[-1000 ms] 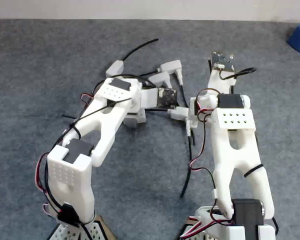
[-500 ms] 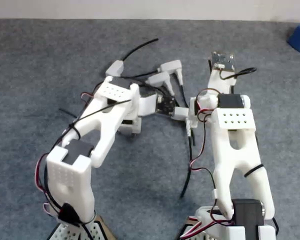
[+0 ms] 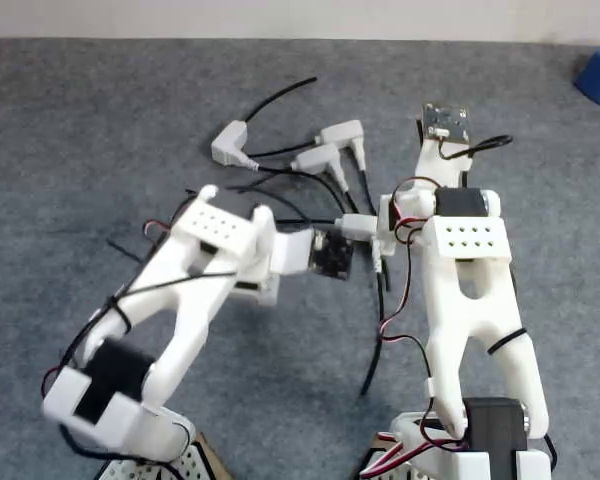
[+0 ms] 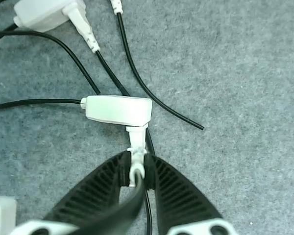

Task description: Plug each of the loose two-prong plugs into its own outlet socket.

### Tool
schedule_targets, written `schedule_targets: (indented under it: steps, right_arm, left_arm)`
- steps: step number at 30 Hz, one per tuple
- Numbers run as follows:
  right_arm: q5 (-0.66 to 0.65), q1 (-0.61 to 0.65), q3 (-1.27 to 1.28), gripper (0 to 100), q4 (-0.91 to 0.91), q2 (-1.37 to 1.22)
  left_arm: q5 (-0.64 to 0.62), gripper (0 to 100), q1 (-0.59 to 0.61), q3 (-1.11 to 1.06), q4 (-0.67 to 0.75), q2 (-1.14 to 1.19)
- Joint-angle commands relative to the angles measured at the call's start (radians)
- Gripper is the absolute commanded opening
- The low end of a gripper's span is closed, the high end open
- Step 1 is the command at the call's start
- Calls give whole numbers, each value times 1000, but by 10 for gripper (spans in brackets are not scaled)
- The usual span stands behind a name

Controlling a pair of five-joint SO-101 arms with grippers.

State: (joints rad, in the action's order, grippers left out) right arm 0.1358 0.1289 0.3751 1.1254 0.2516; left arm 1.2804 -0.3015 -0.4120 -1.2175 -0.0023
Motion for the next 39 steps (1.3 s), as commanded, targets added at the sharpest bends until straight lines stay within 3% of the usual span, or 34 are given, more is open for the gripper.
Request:
schedule_targets:
  steps: [1,9,39]
  right_arm:
    - [-9,-7,-50,6,4,8]
    - [-9,-7,-48,6,4,8]
    - [-11,-5,-48,6,4,8]
  left_arm:
    - [-80,178,-42,-133,107,-137]
    - [-207,181,-73,-306,361,-216]
    - [-206,207,-119,-335,264,-265]
